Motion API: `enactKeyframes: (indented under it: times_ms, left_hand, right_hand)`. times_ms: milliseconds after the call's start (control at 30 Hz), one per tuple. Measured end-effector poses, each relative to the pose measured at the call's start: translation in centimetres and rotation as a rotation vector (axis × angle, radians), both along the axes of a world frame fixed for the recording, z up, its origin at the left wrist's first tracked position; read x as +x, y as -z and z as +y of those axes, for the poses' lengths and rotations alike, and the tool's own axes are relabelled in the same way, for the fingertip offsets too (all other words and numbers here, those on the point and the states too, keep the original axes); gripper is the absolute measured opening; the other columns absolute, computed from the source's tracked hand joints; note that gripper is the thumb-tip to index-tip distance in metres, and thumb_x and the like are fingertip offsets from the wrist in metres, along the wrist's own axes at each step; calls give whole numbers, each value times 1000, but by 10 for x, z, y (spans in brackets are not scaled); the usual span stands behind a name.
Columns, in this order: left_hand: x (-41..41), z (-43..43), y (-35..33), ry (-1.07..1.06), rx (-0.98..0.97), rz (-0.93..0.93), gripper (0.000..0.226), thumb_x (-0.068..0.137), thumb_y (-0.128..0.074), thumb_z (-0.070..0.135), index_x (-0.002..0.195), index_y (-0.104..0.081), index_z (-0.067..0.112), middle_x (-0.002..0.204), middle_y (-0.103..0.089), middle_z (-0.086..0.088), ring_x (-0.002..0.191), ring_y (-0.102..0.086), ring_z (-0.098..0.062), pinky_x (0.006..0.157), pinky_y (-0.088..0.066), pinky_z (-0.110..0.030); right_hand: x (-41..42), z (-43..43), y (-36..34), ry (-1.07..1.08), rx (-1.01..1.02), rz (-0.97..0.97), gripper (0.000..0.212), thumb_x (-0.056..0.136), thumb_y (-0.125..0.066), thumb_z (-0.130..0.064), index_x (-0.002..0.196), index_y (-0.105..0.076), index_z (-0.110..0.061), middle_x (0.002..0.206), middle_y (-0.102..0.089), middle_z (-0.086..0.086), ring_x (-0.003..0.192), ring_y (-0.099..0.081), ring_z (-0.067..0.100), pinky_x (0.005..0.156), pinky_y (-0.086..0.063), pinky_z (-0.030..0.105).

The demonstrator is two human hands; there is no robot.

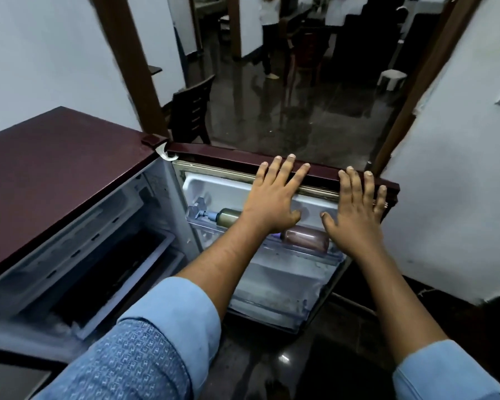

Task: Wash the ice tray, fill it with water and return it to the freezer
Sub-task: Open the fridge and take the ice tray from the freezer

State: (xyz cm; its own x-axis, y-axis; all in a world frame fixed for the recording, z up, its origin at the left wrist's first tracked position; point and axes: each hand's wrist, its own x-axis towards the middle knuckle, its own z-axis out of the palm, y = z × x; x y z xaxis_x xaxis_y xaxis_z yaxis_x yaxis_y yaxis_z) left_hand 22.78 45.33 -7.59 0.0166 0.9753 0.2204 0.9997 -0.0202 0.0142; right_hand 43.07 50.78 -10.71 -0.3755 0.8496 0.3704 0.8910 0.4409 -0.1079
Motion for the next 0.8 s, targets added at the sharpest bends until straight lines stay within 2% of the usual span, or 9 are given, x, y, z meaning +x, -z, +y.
enactKeyframes:
  times_ms: [167,233,300,367,433,500,567,700,800]
  left_hand:
    - [-6,-3,8,-1,48,67,108,87,-68,53,170,-4,30,178,-1,-9,164,-2,-33,132,-2,-53]
    - [-8,-12,11,-45,61,119,107,88,-68,55,170,-3,33,178,0,-6,164,-1,-32,129,-2,-61]
    - [-12,-23,16,-113,73,175,103,89,-65,59,169,-4,35,178,-1,-6,164,-1,-34,125,-3,-69]
    - [-21,-37,23,-197,80,178,101,90,-63,58,169,-6,35,178,-1,-8,164,0,-37,124,-3,-71]
    - [-32,-56,30,-274,79,103,98,91,-64,51,170,-8,34,178,1,-9,163,0,-38,126,-7,-68]
    - [-43,-82,38,-369,58,17,94,93,-63,45,170,-9,33,178,1,-11,163,-8,-39,126,-19,-60]
    - [-55,-112,49,-467,27,-21,91,96,-60,47,170,-9,33,178,1,-11,161,-16,-38,121,-29,-54]
    - [-82,-174,71,-618,-25,-54,84,99,-54,51,170,-14,28,177,-6,-12,154,-28,-37,114,-39,-51]
    - [-97,-213,79,-739,-34,-121,78,101,-55,48,168,-24,22,176,-14,-13,152,-30,-36,113,-41,-53]
  right_hand:
    - [-3,13,9,-42,27,114,102,88,-72,-36,165,-7,-16,174,-1,5,160,14,30,126,9,59]
    - [-8,12,9,-51,3,165,100,90,-68,-37,165,-5,-14,175,2,7,159,16,32,124,11,60]
    - [-15,8,10,-62,13,257,95,89,-59,-39,165,-9,-11,174,-3,13,159,10,39,123,7,64]
    - [-28,-2,11,-102,8,397,93,87,-54,-39,164,-12,-9,172,-10,18,158,3,45,123,3,69]
    - [-46,-15,12,-164,7,511,89,88,-56,-37,163,-16,-10,171,-13,19,157,0,48,122,0,72]
    - [-69,-30,11,-268,-13,565,86,89,-58,-35,162,-21,-11,171,-14,18,157,-1,49,121,-2,72]
    - [-92,-46,11,-387,-45,619,81,90,-60,-33,160,-26,-11,171,-15,17,158,-3,46,122,-4,71]
    - [-136,-81,14,-619,-145,702,71,93,-61,-23,156,-35,-8,167,-28,16,157,-16,40,127,-3,61]
    - [-165,-105,15,-734,-218,719,57,93,-61,-19,147,-47,-6,155,-44,16,147,-35,38,123,-20,62]
